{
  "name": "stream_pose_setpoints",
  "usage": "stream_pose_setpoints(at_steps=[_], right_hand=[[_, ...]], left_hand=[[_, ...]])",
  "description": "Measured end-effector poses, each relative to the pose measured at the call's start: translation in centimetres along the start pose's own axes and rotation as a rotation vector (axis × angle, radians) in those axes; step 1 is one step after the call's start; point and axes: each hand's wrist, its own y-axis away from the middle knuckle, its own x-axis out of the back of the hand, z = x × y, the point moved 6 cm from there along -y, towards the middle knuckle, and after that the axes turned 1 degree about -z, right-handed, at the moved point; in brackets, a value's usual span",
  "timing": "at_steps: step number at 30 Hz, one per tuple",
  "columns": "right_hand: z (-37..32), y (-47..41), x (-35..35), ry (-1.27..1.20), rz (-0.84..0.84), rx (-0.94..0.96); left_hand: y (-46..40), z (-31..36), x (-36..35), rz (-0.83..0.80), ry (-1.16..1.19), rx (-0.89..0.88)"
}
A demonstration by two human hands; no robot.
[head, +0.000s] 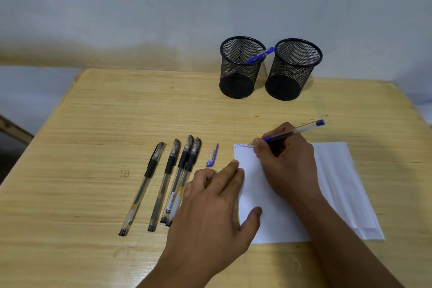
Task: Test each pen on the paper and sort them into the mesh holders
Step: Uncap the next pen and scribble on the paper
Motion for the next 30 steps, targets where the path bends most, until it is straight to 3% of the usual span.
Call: stream_pose_setpoints(at_steps=[30], right_hand=[[-0.22,0.22,-0.04,-0.022,0.006,0.010]], left_hand=[[0.08,-0.14,-0.05,0.022,-0.004,-0.001]])
